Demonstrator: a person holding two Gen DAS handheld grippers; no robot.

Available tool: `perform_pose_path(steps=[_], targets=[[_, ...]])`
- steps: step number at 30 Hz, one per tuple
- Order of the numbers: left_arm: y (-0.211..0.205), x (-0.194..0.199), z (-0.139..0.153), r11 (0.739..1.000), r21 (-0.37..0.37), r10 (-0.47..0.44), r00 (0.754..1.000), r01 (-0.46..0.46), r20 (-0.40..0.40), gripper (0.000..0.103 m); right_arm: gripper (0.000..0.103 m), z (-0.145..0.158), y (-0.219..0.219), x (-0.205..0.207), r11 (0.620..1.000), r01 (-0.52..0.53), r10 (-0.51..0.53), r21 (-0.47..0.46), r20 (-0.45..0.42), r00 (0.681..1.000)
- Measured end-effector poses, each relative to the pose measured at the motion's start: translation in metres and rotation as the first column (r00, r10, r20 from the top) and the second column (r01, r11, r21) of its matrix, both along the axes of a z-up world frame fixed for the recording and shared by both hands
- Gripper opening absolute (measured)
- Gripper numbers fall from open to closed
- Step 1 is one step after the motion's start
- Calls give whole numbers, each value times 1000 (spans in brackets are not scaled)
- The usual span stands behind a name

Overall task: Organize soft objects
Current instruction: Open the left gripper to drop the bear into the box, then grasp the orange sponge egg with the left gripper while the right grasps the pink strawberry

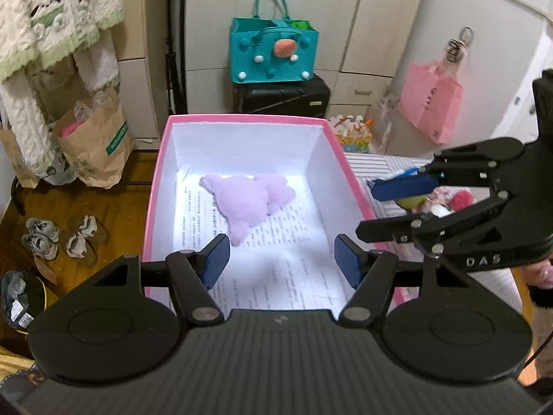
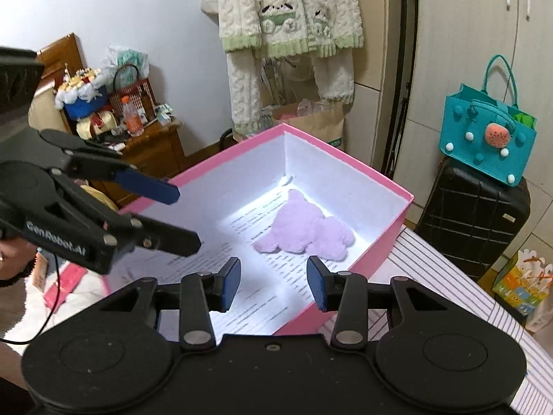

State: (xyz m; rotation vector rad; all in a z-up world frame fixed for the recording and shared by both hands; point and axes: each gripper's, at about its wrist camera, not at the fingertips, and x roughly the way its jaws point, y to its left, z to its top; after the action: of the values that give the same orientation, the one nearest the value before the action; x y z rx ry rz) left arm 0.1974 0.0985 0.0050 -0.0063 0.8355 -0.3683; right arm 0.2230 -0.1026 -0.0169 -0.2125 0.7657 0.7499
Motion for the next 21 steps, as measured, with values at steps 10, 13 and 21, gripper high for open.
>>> perform_pose_path(steps=[10, 13, 21], targets=[[-13, -50, 26, 998, 25, -66, 997, 65, 29, 76, 52, 31, -23, -53, 999, 1, -3, 53, 31, 1000], [-18, -62, 31, 996, 26, -90, 996, 89, 26, 78, 54, 39, -32, -68, 998, 0, -3, 65, 42, 999], [-38, -90, 42, 987, 60, -152, 988, 149, 38, 83, 58, 52, -54, -104, 998, 4, -9, 67, 80, 997]])
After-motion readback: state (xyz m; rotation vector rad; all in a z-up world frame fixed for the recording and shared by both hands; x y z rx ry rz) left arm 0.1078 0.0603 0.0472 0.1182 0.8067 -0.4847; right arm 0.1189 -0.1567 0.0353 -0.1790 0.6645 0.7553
